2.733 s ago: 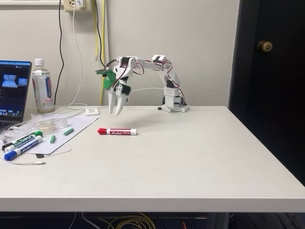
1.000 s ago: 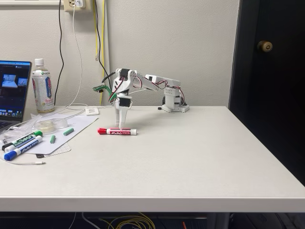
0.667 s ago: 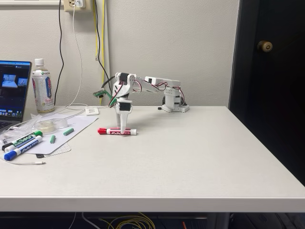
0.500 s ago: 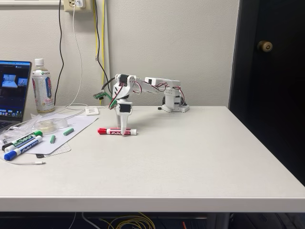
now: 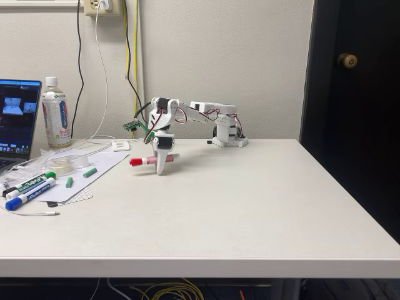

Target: Pick up the red marker.

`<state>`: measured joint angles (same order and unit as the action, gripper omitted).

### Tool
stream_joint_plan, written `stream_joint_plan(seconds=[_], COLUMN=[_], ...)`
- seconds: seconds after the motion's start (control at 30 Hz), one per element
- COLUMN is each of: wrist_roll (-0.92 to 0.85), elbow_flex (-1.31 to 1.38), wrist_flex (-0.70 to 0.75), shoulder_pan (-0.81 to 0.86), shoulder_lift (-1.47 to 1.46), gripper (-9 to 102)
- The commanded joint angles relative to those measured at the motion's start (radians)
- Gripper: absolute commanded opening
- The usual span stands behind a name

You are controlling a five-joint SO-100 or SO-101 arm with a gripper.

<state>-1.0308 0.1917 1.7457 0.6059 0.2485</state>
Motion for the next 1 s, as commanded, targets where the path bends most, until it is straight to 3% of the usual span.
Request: stream_joint_plan(seconds=[0.0,0.23,0.5,0.97], wrist_roll=[-0.005,-0.003,-0.005,-0.038], elbow_flex=[0.037,0.038,0.038,-0.061], wrist_flex=[0.005,0.005,0.005,0.008], shoulder_pan=[-0.012,-0.017,-0.018,-0.017], shoulder_lift=[0.018,0.02,0.015,0.057], gripper=[3,4,18,24])
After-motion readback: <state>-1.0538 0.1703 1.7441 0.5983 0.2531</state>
